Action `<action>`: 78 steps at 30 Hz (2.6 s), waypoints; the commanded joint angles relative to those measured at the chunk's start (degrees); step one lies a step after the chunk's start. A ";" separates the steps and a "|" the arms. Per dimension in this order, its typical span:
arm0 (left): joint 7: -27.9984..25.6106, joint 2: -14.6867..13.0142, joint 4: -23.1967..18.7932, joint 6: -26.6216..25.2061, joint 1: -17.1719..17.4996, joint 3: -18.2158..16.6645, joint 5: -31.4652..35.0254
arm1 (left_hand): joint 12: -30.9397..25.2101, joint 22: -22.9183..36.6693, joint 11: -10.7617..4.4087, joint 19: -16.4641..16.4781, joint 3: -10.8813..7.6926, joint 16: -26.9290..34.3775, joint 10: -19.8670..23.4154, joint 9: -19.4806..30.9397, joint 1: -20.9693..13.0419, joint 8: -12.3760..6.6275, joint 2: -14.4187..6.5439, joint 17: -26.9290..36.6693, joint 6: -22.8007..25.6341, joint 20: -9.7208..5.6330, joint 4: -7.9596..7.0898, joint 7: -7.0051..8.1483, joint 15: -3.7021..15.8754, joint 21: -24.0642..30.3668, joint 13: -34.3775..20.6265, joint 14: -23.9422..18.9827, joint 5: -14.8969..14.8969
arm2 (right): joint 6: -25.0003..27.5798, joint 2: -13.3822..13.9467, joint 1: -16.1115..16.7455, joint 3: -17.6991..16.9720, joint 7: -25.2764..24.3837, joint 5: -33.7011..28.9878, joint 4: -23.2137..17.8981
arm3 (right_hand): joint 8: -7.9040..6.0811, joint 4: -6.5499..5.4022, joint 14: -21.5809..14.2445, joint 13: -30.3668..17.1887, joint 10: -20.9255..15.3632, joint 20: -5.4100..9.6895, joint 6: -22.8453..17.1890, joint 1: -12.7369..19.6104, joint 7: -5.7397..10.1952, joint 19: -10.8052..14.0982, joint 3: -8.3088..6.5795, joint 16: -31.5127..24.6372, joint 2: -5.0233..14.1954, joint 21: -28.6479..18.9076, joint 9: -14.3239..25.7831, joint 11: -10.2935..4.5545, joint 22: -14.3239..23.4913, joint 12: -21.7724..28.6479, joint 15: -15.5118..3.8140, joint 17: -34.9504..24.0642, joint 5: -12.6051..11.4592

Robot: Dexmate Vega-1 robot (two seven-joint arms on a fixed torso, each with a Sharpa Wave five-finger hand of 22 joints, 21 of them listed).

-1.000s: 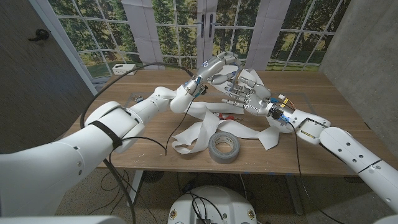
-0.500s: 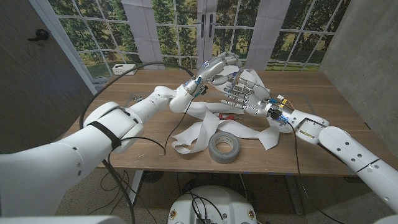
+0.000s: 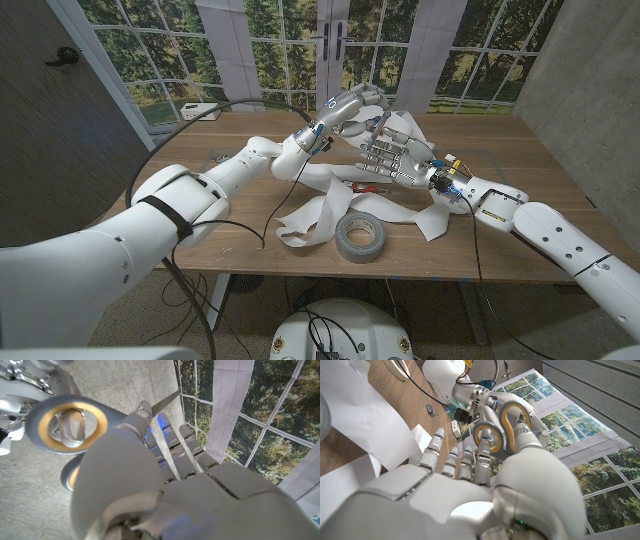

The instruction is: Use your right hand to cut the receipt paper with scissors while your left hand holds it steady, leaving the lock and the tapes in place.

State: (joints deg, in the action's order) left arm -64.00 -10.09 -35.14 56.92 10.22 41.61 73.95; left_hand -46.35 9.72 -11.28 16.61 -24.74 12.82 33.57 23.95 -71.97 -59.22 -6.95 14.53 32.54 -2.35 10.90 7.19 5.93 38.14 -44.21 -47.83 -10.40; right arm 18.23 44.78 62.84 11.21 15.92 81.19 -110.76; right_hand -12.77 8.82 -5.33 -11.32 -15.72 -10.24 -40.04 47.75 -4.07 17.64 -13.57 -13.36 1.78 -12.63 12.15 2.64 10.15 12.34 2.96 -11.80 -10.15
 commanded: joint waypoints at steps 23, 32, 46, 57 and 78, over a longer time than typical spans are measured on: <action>0.00 0.29 0.13 -0.79 0.83 -2.62 -0.03 | -4.30 2.67 1.52 -0.15 -0.63 3.57 5.39 0.84 -0.67 1.63 1.40 2.92 2.03 -5.02 -3.46 -0.26 7.87 0.46 -2.23 1.28 -4.22 | -3.02 -2.18 0.70 -0.25 3.85 -0.40 1.15 | -0.12 -0.24 -1.67 -0.22 -0.15 0.52 -0.23 2.43 1.84 -0.39 -0.48 -0.68 1.60 0.53 0.71 -1.61 0.13 -0.35 -2.48 -0.42 -0.27; 0.00 0.04 0.13 -0.14 1.57 -5.50 -1.61 | -3.48 1.37 1.50 -0.27 -0.64 2.89 5.51 0.85 -0.35 1.45 1.03 2.27 1.71 -4.87 -2.94 -0.10 7.87 -0.02 -1.97 0.85 -3.55 | -4.94 -3.10 1.45 -0.78 6.11 -0.81 1.98 | -0.12 -0.48 -1.79 -0.23 -0.04 0.61 -0.36 2.21 2.25 -0.47 -0.32 -0.75 1.72 0.61 0.75 -1.61 0.15 -0.41 -2.61 -0.53 -0.17; 0.00 -0.76 1.85 1.90 2.99 -7.73 -11.17 | -1.69 0.37 1.58 -1.60 -0.93 2.23 6.02 0.78 -0.49 1.23 0.90 1.69 1.32 -4.03 -1.90 0.05 7.84 -1.25 -0.98 0.20 -2.77 | -6.61 -3.35 3.18 -2.16 5.73 -1.19 1.28 | -2.83 -0.62 -1.78 -0.29 0.03 1.27 -4.65 2.51 6.82 -0.67 0.14 -0.58 2.27 0.83 3.32 -2.08 0.18 -0.35 -3.19 -0.63 -0.02; 0.68 -4.09 0.92 3.12 4.27 1.13 -26.76 | -1.35 0.23 1.46 -1.56 -0.66 1.84 6.10 0.89 -0.43 1.05 0.69 1.48 1.08 -3.66 -1.69 0.26 7.84 -1.71 -1.13 -0.06 -2.28 | -7.10 -2.94 3.83 -2.83 4.71 -1.81 0.36 | -10.30 -0.21 -3.29 -0.52 -2.57 0.87 -10.40 3.94 8.03 -0.08 1.03 -1.38 1.34 0.74 10.35 -2.74 0.23 0.13 -3.47 -1.25 -0.01; 47.85 -13.17 -35.47 -17.96 24.94 -5.65 -75.88 | -1.05 0.44 2.03 1.29 0.57 2.31 5.76 1.47 -0.77 0.74 -0.19 2.12 0.11 -1.14 -1.53 -0.10 7.50 -1.19 -1.97 -1.07 -1.68 | -8.99 -5.08 6.06 -3.87 0.04 -0.25 -1.68 | -23.30 -0.77 -6.75 -1.09 -6.73 3.41 -7.55 5.73 9.47 0.62 2.03 -3.92 2.44 0.53 26.53 -4.55 0.32 0.56 -7.50 -3.07 -0.36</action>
State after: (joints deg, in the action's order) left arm -41.28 -19.02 -52.29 52.16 26.27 39.48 25.70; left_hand -47.43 10.02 -9.72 17.21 -24.43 14.81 39.34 25.13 -72.62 -58.07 -6.64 16.38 33.02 -2.36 9.39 7.05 6.04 36.53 -45.88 -48.33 -12.28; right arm 9.83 41.27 67.50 8.05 19.00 78.81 -111.23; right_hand -34.81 7.82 -10.98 -12.13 -21.23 -7.45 -48.13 52.83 5.32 17.91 -11.70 -16.54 3.96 -11.97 37.10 -1.62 10.28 12.33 -2.25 -14.49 -10.16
